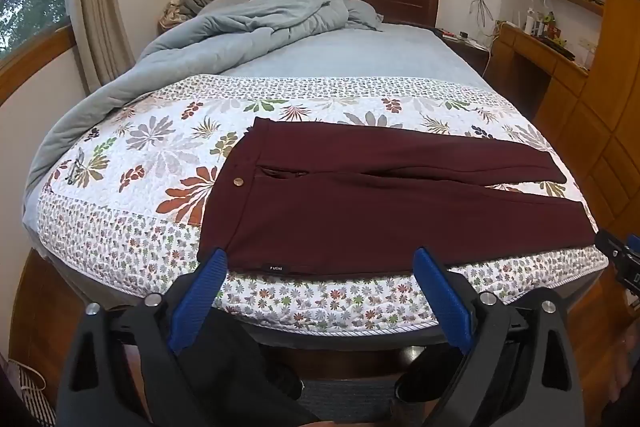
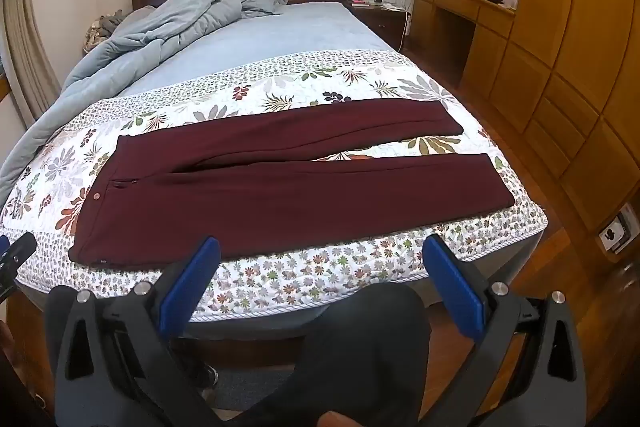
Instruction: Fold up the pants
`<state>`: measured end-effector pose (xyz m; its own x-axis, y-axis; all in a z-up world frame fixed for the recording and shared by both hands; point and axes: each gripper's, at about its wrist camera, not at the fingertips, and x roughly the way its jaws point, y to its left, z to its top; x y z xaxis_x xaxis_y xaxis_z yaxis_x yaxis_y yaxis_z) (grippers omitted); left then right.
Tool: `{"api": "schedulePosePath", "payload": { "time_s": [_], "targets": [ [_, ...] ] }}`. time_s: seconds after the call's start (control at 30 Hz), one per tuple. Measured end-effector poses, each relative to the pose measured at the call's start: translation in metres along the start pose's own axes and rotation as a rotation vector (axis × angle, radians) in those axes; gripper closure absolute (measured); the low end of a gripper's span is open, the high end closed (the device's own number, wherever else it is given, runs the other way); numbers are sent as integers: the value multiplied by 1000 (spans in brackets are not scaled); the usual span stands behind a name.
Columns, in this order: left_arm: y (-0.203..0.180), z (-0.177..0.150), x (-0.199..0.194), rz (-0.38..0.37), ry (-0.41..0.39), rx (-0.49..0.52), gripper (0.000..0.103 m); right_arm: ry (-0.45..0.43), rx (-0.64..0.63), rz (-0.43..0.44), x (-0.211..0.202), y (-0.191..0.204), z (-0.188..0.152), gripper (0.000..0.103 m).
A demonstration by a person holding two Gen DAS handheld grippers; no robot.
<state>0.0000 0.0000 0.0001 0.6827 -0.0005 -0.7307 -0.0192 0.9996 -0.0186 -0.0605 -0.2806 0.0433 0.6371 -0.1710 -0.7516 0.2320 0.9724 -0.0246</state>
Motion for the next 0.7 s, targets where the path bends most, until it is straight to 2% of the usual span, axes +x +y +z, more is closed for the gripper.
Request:
{"api": "schedulePosePath", "payload": {
  "time_s": [0.7],
  "targets": [
    [4,-2,0,0,4,1,8,-1,-8,-9,3,1,-2,2]
  ]
}}
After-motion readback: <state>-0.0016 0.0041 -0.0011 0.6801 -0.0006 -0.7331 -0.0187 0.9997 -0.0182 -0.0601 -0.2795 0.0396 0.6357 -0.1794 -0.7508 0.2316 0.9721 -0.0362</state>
